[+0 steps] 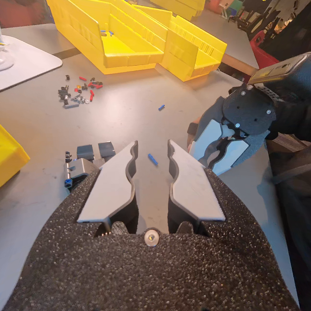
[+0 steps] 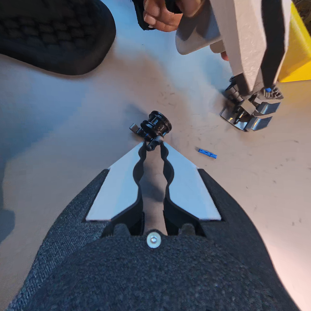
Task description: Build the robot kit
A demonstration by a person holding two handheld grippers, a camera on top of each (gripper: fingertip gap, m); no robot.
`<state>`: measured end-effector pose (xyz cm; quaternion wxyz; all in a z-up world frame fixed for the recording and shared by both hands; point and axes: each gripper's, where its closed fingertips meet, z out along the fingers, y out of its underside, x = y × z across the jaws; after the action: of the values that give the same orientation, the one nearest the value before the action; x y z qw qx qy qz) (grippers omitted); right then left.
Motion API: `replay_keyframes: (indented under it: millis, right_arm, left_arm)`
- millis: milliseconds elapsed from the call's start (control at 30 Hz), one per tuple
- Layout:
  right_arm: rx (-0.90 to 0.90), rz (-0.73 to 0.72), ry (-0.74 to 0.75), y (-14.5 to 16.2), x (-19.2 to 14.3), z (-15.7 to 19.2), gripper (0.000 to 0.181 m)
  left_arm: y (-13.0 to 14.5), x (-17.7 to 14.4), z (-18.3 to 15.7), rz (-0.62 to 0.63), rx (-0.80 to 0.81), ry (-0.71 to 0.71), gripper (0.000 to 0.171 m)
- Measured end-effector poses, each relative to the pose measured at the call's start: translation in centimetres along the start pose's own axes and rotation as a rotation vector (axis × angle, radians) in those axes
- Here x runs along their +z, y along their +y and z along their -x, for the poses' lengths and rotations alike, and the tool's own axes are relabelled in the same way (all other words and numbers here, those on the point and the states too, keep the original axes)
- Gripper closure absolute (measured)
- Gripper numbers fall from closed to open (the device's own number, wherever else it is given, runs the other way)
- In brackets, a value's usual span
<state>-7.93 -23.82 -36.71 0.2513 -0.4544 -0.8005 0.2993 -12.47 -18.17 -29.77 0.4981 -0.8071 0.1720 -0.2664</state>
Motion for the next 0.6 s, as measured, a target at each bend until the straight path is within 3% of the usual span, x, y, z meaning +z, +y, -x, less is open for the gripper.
replay_keyframes:
  millis: [167,267,333,467,600]
  right_arm:
    - [-0.127,-0.167,0.149,-1.9,-3.0,-2.2,0.166]
    - [-0.241,-0.394,0.394,-4.7,-7.6,-5.0,0.174]
    - [-0.264,-0.532,0.535,-6.1,-10.7,-6.4,0.174]
    - [-0.271,-0.621,0.633,-6.7,-12.8,-7.2,0.173]
    - [-0.278,-0.658,0.632,-7.2,-12.7,-6.5,0.173]
  left_arm:
    - [-1.4,-0.6,-2.0,-0.092,-0.068,0.155,0.135]
    - [-4.3,-1.9,-4.1,-0.287,-0.217,0.372,0.130]
    - [-5.1,-2.0,-5.0,-0.348,-0.272,0.459,0.125]
    - [-5.2,-0.3,-7.1,-0.344,-0.260,0.505,0.129]
    - [-5.9,0.5,-7.8,-0.363,-0.177,0.449,0.151]
